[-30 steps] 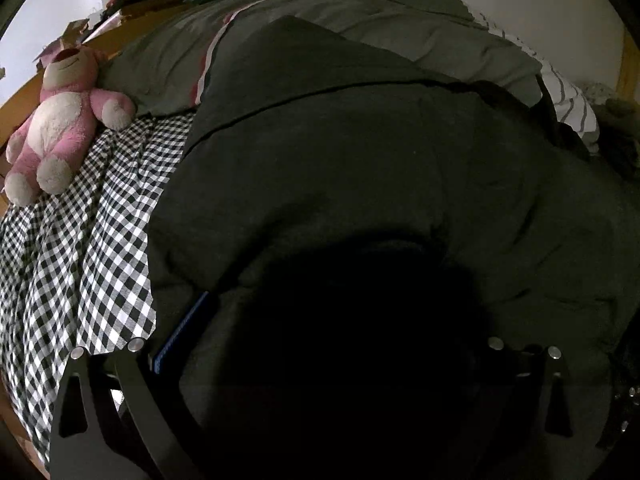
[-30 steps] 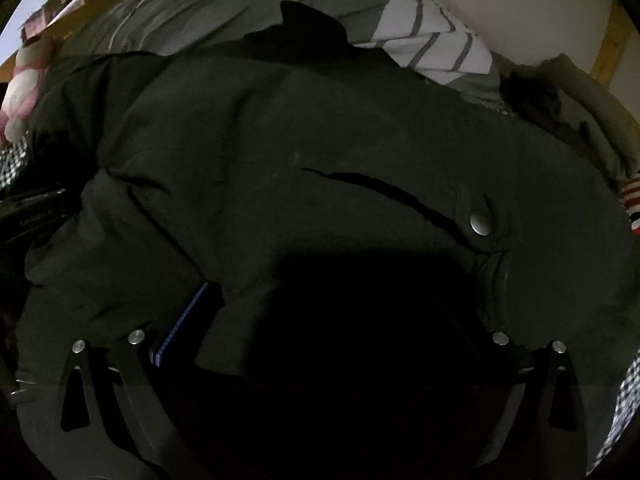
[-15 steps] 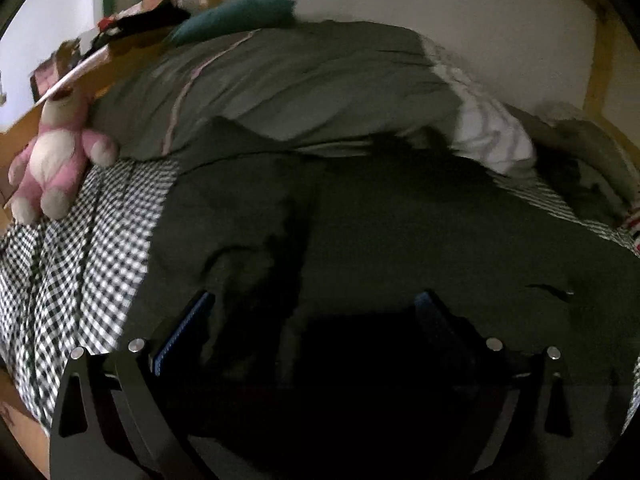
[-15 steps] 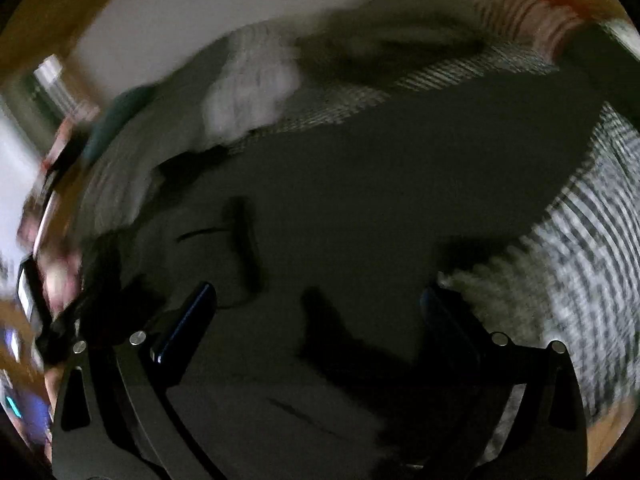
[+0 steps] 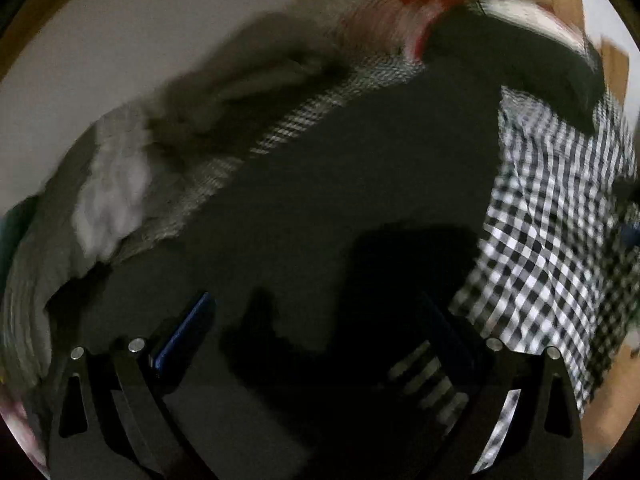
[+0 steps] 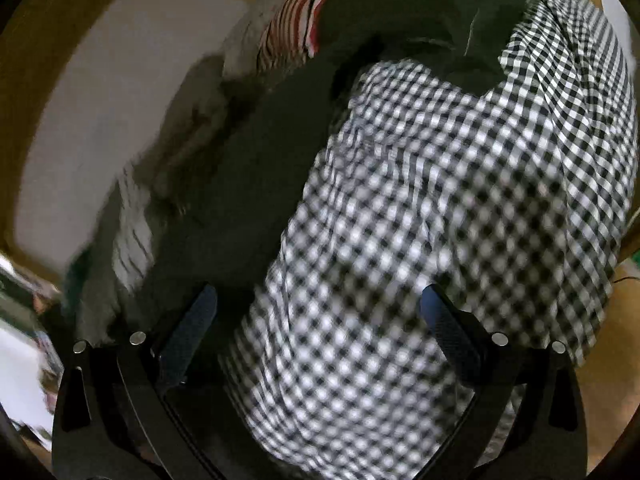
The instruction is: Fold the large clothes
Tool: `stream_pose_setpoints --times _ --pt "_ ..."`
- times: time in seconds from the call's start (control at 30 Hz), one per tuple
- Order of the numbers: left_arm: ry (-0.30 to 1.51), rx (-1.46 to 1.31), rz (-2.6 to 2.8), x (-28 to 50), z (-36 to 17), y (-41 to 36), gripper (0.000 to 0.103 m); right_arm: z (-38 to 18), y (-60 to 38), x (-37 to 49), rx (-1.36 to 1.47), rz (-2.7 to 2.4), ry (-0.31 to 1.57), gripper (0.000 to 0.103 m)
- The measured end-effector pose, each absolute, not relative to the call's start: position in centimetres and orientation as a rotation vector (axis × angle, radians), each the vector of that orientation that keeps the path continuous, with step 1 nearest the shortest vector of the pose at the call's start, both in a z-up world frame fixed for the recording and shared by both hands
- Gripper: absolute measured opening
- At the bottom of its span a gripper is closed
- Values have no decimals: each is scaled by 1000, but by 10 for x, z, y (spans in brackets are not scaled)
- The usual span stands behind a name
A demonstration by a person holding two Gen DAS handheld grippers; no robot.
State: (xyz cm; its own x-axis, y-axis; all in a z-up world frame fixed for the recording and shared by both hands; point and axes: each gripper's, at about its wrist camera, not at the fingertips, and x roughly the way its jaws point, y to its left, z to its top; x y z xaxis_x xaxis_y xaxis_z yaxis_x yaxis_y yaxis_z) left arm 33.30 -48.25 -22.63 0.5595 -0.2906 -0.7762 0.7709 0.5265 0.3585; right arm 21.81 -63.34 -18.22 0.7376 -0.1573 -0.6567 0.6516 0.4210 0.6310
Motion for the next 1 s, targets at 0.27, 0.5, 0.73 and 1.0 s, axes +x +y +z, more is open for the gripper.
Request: stream_pose_setpoints --times 0.27,0.5,0.73,1.0 --pt "810 657 -757 355 -266 -473 98 -193 -701 328 1035 -385 572 100" --pt "854 624 -788 365 -265 -471 98 -202 -728 396 1030 -345 635 15" --pt "787 325 -822 403 -148 -438 98 -152 -681 409 680 -300 640 12" --pt "895 485 -863 453 -10 -503 98 -142 -468 450 -182 -315 756 10"
